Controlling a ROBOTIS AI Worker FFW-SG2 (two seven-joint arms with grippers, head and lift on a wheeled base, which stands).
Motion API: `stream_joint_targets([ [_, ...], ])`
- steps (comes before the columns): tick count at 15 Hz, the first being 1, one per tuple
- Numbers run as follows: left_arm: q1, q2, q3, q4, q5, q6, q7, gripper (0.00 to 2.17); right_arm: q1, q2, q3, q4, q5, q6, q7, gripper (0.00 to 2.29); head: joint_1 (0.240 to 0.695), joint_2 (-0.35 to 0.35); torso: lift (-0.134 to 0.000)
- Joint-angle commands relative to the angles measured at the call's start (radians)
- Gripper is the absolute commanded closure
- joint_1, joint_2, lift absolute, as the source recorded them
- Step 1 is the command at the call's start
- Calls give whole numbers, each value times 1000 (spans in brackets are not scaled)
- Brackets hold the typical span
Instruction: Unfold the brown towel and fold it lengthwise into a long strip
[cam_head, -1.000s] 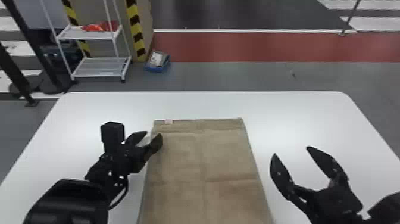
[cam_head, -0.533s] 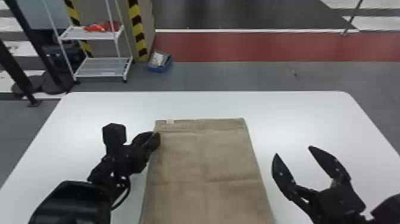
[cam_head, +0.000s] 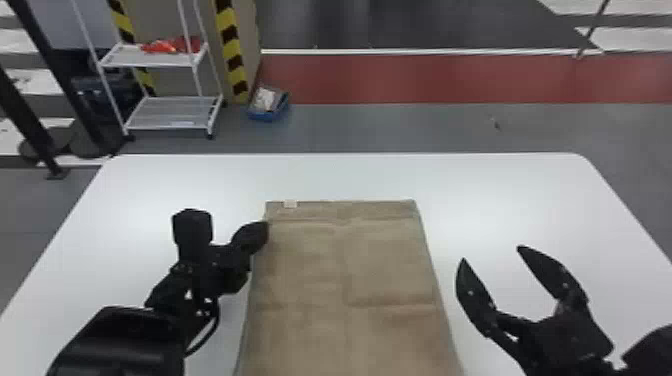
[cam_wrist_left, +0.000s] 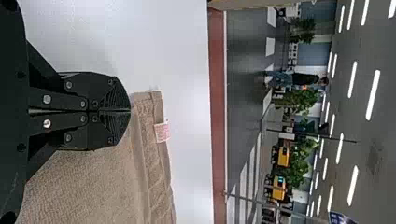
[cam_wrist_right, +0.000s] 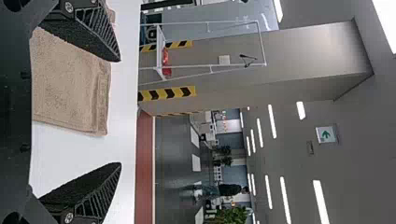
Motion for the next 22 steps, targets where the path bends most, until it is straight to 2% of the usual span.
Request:
stream_joint_targets([
  [1, 13, -1, 4, -20, 0, -2, -2, 1740, 0, 0, 1, 1, 0, 5, 0, 87, 695, 7, -123],
  [4, 50, 1, 10, -81, 0, -8, 10, 1737, -5, 0, 1, 2, 2, 8, 0, 87, 695, 7, -123],
  [6, 111, 4, 12, -201, -2, 11, 20, 1737, -8, 0, 3, 7, 0, 8, 0, 87, 695, 9, -123],
  [8, 185, 7, 1, -396, -18, 195, 12, 1737, -14, 4, 11, 16, -2, 12, -34, 87, 695, 6, -123],
  [10, 237, 7, -63, -569, -48, 385, -25, 1737, -25, 6, 18, 25, 3, 39, -83, 87, 695, -25, -123],
  [12, 254, 8, -126, -666, -51, 560, -79, 1737, -26, 6, 20, 28, 9, 48, -110, 87, 695, -78, -123],
  [14, 285, 19, -215, -735, -100, 587, -82, 1737, -21, 4, 15, 28, 9, 58, -158, 87, 695, -142, -123],
  [15, 291, 27, -238, -749, -103, 600, -82, 1737, -18, 4, 14, 28, 9, 73, -189, 87, 695, -173, -123],
  [16, 289, 33, -263, -753, -103, 615, -77, 1609, -18, 4, 12, 28, 8, 85, -193, 87, 695, -233, -123],
  [17, 288, 31, -272, -753, -107, 615, -72, 923, -18, 3, 14, 28, 8, 85, -193, 87, 695, -257, -123],
  [18, 286, 33, -266, -755, -107, 612, -72, 117, -17, 3, 15, 27, 9, 91, -193, 87, 695, -273, -123],
  [19, 289, 34, -249, -756, -106, 612, -69, -2, -18, 1, 17, 27, 9, 101, -193, 87, 695, -282, -123],
  [22, 309, 36, -191, -767, -106, 606, -5, 39, -25, -2, 31, 27, 18, 134, -187, 87, 695, -268, -123],
])
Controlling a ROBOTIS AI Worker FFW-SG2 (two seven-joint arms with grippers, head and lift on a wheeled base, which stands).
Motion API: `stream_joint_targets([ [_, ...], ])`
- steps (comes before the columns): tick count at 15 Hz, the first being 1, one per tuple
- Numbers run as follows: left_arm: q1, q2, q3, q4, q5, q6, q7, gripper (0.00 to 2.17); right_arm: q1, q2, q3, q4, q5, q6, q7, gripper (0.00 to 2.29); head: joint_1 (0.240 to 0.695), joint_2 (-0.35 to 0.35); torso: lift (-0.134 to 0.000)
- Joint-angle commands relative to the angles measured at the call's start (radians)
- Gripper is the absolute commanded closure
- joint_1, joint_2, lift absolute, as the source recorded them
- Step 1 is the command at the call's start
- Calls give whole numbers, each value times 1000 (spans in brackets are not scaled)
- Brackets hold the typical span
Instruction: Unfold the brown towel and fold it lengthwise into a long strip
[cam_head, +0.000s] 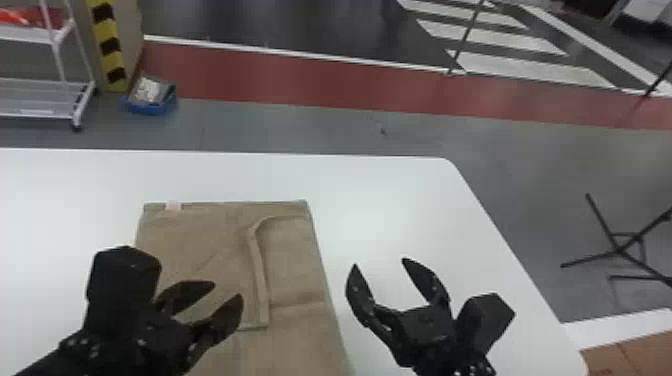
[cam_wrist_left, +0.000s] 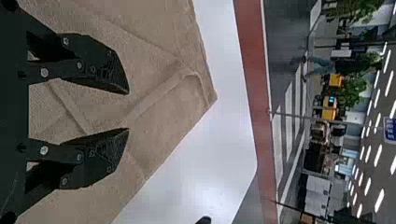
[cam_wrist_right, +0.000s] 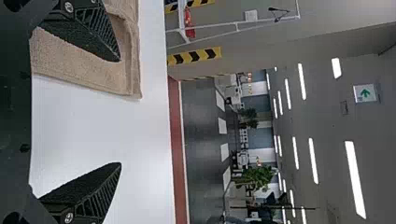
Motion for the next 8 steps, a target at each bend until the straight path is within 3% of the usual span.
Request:
stream_joint_targets([
  [1, 16, 1, 52, -3, 0, -36, 17, 43, -6, -4, 21, 1, 12, 20, 7, 90, 695, -227, -123],
  [4, 30, 1, 84, 61, -3, -297, 84, 66, -14, -7, 98, 37, 44, 11, 11, 198, 695, -167, -123],
  [8, 15, -1, 92, 104, 3, -321, 93, 70, -60, -50, 257, 192, 171, -207, 49, 286, 695, -36, -123],
])
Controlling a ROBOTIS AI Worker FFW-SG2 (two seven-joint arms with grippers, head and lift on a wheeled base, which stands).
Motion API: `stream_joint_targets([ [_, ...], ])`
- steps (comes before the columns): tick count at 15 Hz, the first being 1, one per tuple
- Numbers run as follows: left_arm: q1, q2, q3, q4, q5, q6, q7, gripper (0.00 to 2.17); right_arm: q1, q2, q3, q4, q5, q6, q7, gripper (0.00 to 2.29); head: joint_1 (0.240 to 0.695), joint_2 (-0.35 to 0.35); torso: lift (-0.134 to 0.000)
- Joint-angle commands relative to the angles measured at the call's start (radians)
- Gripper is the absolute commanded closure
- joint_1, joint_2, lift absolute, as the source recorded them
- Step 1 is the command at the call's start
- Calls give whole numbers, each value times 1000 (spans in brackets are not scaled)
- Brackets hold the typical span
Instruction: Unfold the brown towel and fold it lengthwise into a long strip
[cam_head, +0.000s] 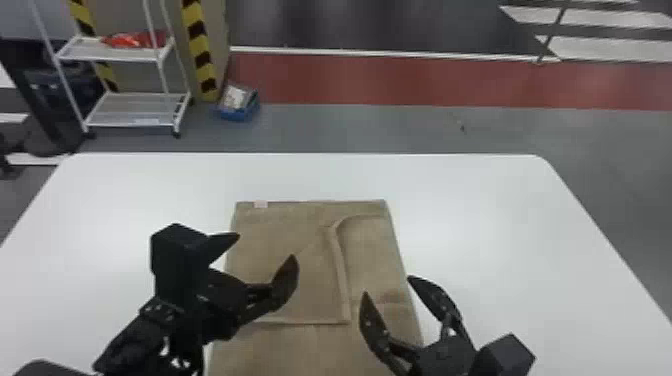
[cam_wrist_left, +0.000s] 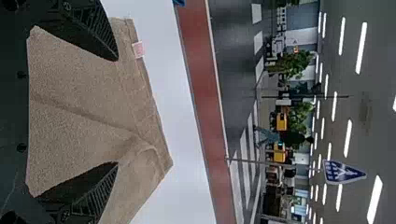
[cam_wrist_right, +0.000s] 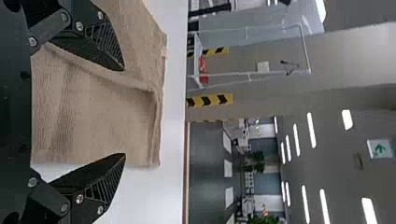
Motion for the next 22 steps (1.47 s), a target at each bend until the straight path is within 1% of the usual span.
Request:
stream_joint_targets([
  [1, -2, -1, 1, 10, 7, -6, -2, 70, -32, -13, 78, 92, 93, -92, 5, 286, 695, -8, -123],
  [2, -2, -1, 1, 12, 12, -6, -2, 70, -42, -11, 89, 116, 118, -104, 5, 286, 695, 15, -123],
  [4, -2, 0, 1, 18, 15, -6, 0, 70, -47, -11, 103, 127, 159, -110, 5, 289, 695, 46, -123],
  [5, -2, -1, 1, 20, 15, -6, 0, 70, -47, -11, 106, 132, 168, -107, 1, 289, 695, 65, -123],
  [6, -2, -1, 1, 20, 17, -6, 0, 73, -56, -8, 103, 149, 168, -104, -5, 289, 695, 70, -123],
  [8, -2, -3, 1, 29, 23, -15, 0, 73, -79, -3, 104, 184, 165, -104, -10, 407, 695, 72, -123],
  [10, -4, -3, 2, 40, 23, -18, 0, 73, -105, 3, 109, 228, 164, -107, -13, 407, 695, 68, -123],
  [12, -4, -4, 25, 47, 49, -18, -2, 73, -125, 6, 109, 248, 165, -104, -8, 407, 695, 69, -123],
  [13, -4, -4, 28, 47, 50, -21, -2, 73, -134, 6, 110, 253, 164, -92, -7, 410, 695, 72, -123],
  [14, -4, -4, 31, 47, 52, -21, -2, 73, -139, 6, 115, 256, 164, -86, -7, 532, 695, 76, -123],
  [15, -4, -4, 39, 47, 64, -21, -2, 73, -140, 6, 120, 257, 162, -86, -7, 589, 695, 80, -123],
  [16, -2, -4, 47, 47, 75, -21, -3, 73, -140, 6, 123, 257, 164, -86, -7, 589, 695, 83, -123],
  [18, -2, -4, 51, 49, 75, -21, -6, 73, -140, 3, 129, 253, 167, -61, 1, 626, 695, 94, -123],
  [19, -2, -4, 50, 49, 75, -21, -6, 73, -134, 0, 129, 242, 165, -43, 1, 677, 695, 99, -123],
  [22, -4, -8, 50, 52, 75, -21, -11, 73, -104, -3, 127, 188, 184, -27, 2, 677, 695, 104, -123],
])
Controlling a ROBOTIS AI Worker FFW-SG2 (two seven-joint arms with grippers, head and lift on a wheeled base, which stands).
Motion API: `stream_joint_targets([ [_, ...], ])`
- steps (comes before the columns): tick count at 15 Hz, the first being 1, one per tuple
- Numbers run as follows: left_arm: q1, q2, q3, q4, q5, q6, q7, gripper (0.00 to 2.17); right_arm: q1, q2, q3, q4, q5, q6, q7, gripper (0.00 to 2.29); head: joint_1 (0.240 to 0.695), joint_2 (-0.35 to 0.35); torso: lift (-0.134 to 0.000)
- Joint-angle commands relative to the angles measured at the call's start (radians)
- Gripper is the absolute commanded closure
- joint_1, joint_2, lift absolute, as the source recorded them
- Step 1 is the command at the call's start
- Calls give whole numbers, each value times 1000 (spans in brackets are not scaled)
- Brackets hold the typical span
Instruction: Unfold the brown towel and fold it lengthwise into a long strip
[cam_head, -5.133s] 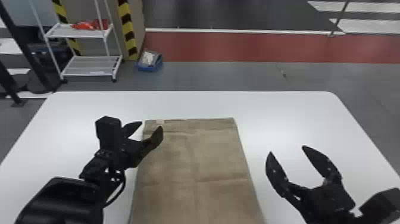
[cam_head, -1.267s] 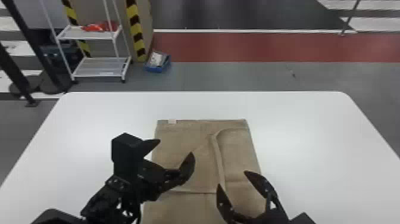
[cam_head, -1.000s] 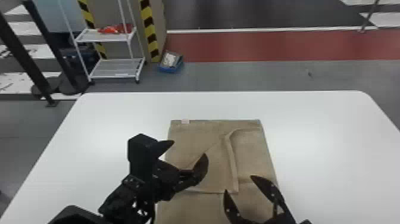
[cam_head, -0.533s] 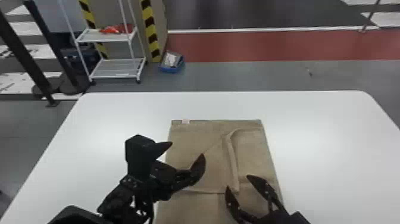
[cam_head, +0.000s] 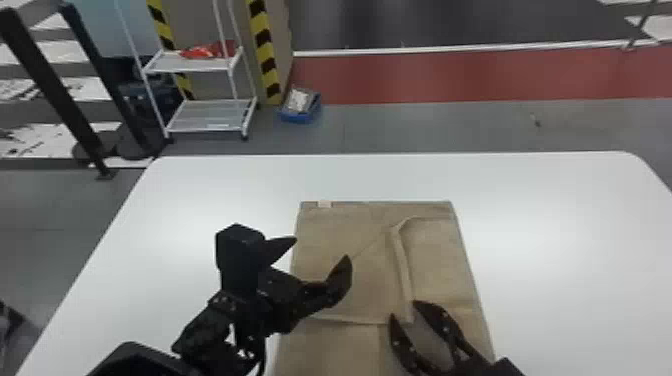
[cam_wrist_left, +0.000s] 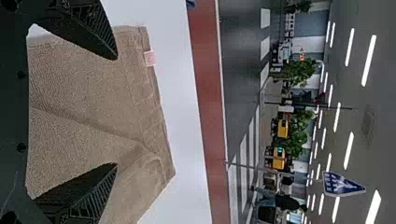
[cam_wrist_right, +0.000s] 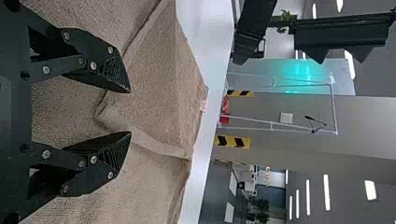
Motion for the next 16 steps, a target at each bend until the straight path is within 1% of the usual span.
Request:
stream_joint_targets([
  [1, -3, 0, -2, 3, 0, 1, -2, 73, 18, -4, -3, -32, 13, 18, 0, 677, 695, 104, -123],
  [3, -3, 0, -5, 6, 0, 1, -2, 76, 19, -6, -4, -37, 15, 48, 0, 684, 695, 105, -123],
  [5, -3, 1, -5, 4, 0, 1, -2, 80, 13, -4, -4, -37, 15, 88, 0, 799, 695, 101, -123],
  [6, -3, 1, -5, 3, -2, 1, -2, 80, 13, -6, -4, -39, 15, 88, 0, 802, 695, 99, -123],
  [7, -1, 1, -5, 1, 0, 1, -2, 80, 13, -6, -6, -42, 15, 88, 0, 886, 695, 96, -123],
  [8, -1, 1, -5, 1, -2, 1, -2, 80, 15, -6, -7, -46, 15, 88, 0, 1045, 695, 96, -123],
  [9, 0, 3, -6, 1, -2, 1, -2, 80, 16, -7, -7, -51, 15, 88, 0, 1268, 695, 95, -123],
  [10, 0, 1, -6, 3, -2, 1, -2, 80, 19, -9, -7, -52, 15, 82, 0, 1416, 695, 95, -123],
  [12, 0, 1, -8, 1, -3, 1, -2, 80, 22, -9, -9, -52, 15, 70, 0, 1420, 695, 94, -123],
  [14, -4, 1, -8, 6, -6, -6, -2, 80, 39, -9, -13, -60, 15, 15, -9, 1420, 695, 93, -123],
  [15, -10, 1, -11, 23, -8, -42, -2, 80, 53, -9, -19, -63, 15, -35, -21, 1416, 695, 92, -123],
  [16, -20, 1, -15, 54, -11, -113, -3, 83, 65, -9, -27, -65, 10, -90, -34, 1416, 695, 91, -123],
])
